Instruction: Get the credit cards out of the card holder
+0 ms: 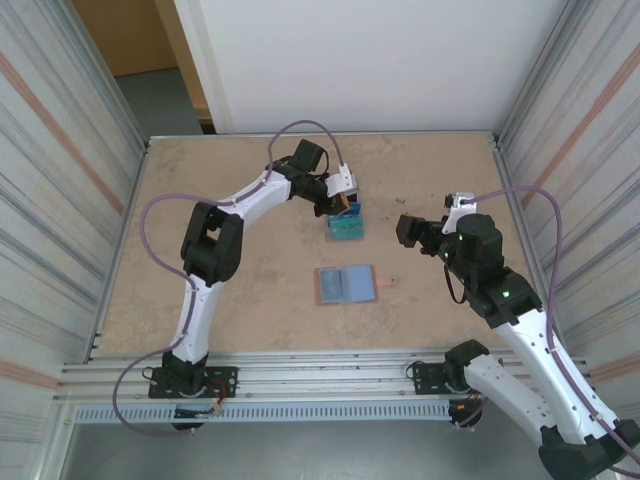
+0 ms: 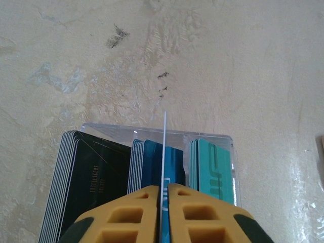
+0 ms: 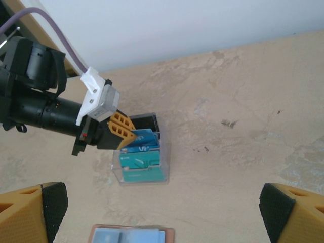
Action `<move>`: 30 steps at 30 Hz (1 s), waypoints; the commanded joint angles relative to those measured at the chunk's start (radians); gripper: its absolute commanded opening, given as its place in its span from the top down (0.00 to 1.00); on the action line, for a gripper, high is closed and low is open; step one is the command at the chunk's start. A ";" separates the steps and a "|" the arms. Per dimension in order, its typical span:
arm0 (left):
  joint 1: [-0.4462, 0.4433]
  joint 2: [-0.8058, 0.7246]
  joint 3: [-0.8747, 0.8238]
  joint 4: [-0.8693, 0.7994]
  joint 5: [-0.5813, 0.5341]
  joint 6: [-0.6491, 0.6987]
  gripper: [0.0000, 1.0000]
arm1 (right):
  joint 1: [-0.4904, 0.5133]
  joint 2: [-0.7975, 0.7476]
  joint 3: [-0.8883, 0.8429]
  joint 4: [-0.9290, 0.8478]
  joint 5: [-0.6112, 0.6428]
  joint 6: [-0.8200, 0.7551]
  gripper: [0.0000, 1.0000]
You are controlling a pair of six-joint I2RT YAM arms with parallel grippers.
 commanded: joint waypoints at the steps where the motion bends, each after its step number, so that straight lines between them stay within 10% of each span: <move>1: 0.011 0.010 0.009 -0.013 -0.007 0.016 0.81 | -0.005 -0.008 -0.002 -0.001 0.016 0.016 0.01; 16: -0.003 -0.163 -0.083 0.029 -0.015 -0.012 0.72 | -0.005 0.017 0.006 -0.026 0.030 0.029 0.00; 30: -0.013 -0.690 -0.633 0.360 -0.245 -0.328 0.26 | 0.119 0.196 0.043 -0.111 0.130 0.095 0.17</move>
